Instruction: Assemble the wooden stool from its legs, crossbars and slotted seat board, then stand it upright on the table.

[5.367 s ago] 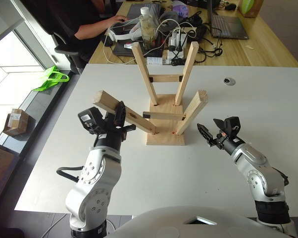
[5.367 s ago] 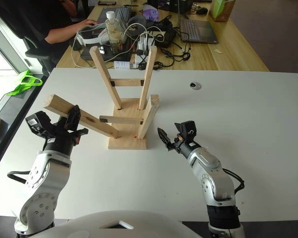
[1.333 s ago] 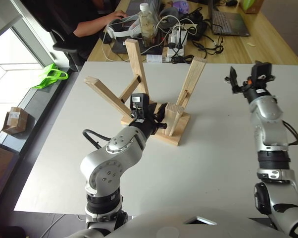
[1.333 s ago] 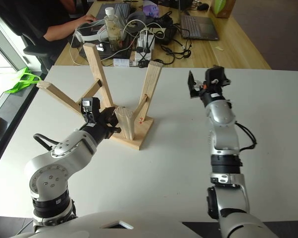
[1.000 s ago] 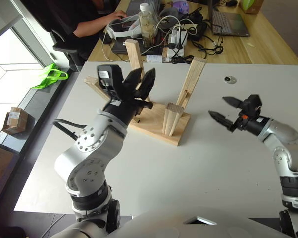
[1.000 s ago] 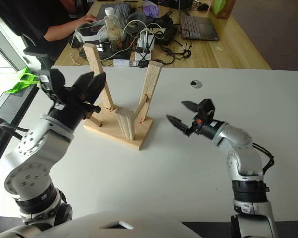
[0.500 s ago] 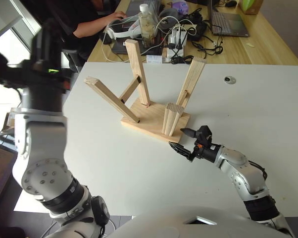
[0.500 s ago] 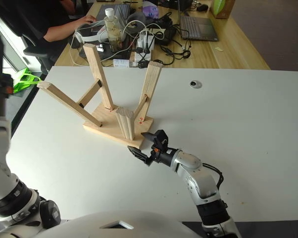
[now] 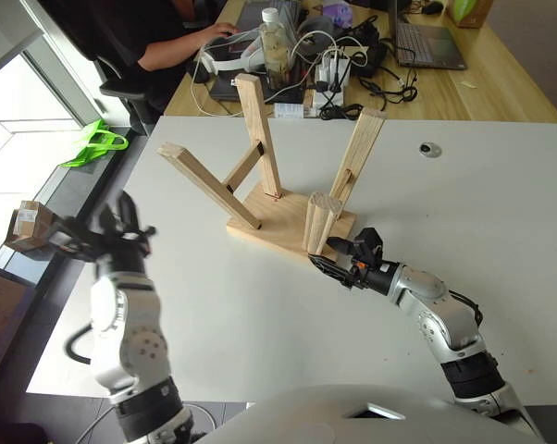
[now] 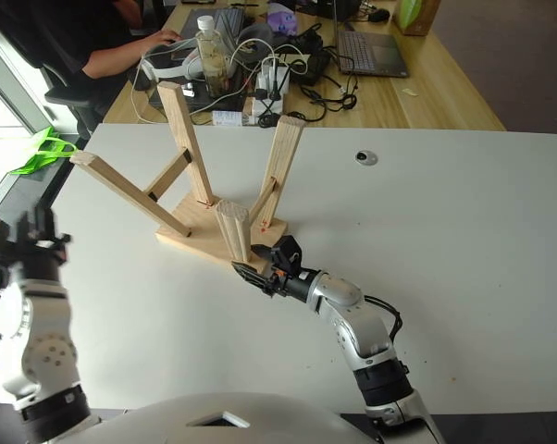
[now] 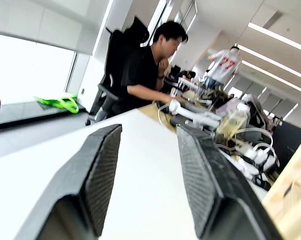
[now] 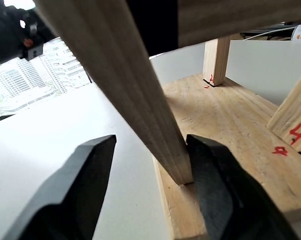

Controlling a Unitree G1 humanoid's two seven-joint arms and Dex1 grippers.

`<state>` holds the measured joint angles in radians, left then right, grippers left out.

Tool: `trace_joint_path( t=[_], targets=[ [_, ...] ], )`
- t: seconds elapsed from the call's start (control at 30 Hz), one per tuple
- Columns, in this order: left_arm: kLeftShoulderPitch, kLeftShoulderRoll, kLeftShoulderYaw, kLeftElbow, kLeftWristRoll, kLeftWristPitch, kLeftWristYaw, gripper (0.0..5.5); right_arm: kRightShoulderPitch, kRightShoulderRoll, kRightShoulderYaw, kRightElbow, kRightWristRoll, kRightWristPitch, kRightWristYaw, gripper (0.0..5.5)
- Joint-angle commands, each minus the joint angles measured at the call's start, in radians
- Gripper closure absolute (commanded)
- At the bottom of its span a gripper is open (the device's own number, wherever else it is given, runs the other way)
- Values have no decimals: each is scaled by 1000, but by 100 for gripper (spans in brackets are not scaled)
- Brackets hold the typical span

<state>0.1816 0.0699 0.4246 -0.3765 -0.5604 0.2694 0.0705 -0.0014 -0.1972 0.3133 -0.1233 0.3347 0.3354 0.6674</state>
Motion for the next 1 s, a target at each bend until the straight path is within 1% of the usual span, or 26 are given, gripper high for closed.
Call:
trace_joint_path(
  t=[0.03, 0.17, 0.23, 0.33, 0.47, 0.63, 0.7, 0.8, 0.9, 1.0],
  targets=[
    [104, -48, -131, 63, 116, -47, -49, 347, -20, 24, 11, 22, -7, -14, 3, 342],
    [125, -77, -197, 73, 164, -69, -66, 347, -27, 52, -14, 32, 23, 24, -16, 408],
    [117, -78, -205, 74, 171, -71, -70, 347, -38, 74, -42, 38, 47, 68, -43, 413],
    [102, -71, -206, 67, 175, -65, -70, 347, -52, 123, -114, 20, 136, 189, -106, 413],
    [82, -64, -193, 66, 174, -57, -71, 347, -86, 208, -261, -3, 304, 385, -251, 416],
    [66, -63, -187, 72, 177, -57, -72, 347, -144, 321, -479, 35, 504, 555, -511, 419],
    [62, -63, -186, 72, 178, -57, -72, 347, -161, 354, -543, 55, 582, 584, -610, 419],
    [63, -65, -182, 69, 180, -56, -72, 347, -182, 388, -608, 91, 685, 587, -748, 421],
    [63, -65, -180, 70, 181, -56, -71, 347, -185, 400, -652, 144, 730, 566, -852, 432],
    [66, -69, -177, 66, 182, -56, -67, 347, -194, 417, -687, 182, 780, 537, -945, 455]
  ],
)
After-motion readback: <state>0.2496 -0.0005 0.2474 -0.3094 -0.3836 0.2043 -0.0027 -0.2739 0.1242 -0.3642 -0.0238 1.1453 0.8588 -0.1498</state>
